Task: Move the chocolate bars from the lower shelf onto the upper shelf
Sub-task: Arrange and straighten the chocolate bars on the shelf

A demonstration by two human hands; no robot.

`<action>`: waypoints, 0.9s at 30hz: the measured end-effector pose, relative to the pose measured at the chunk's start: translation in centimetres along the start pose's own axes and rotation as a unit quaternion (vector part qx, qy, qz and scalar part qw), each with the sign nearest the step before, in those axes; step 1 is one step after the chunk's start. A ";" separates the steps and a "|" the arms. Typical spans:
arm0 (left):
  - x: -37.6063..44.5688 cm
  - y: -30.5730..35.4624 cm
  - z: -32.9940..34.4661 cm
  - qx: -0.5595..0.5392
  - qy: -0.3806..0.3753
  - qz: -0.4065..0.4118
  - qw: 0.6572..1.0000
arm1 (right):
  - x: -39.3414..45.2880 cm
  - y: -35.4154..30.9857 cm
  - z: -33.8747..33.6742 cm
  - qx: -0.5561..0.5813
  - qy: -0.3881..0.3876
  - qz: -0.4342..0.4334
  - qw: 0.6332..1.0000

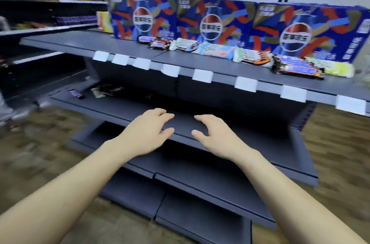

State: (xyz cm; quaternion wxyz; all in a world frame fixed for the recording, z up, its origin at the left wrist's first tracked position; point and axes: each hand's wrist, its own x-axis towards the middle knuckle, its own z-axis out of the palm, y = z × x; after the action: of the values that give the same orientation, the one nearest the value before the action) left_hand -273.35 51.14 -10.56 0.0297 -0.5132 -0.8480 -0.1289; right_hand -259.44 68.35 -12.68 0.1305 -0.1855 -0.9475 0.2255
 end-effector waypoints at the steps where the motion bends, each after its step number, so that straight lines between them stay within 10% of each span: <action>1: -0.7 -1.8 -0.1 -0.003 -0.001 -0.015 1.000 | 1.0 -1.2 1.1 -0.003 -0.014 -0.008 1.000; 15: -4.0 -26.2 -2.8 0.014 0.018 -0.073 0.997 | 16.0 -18.4 16.6 0.004 -0.046 -0.034 0.998; 27: 3.8 -35.8 2.0 -0.023 0.022 -0.062 0.998 | 26.7 -18.1 24.0 0.017 -0.049 0.020 0.998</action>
State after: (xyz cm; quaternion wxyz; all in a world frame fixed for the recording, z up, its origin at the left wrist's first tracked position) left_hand -306.43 39.12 -18.52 0.0280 -0.4568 -0.8743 -0.1616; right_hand -296.57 55.22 -20.43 0.0826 -0.1910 -0.9449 0.2526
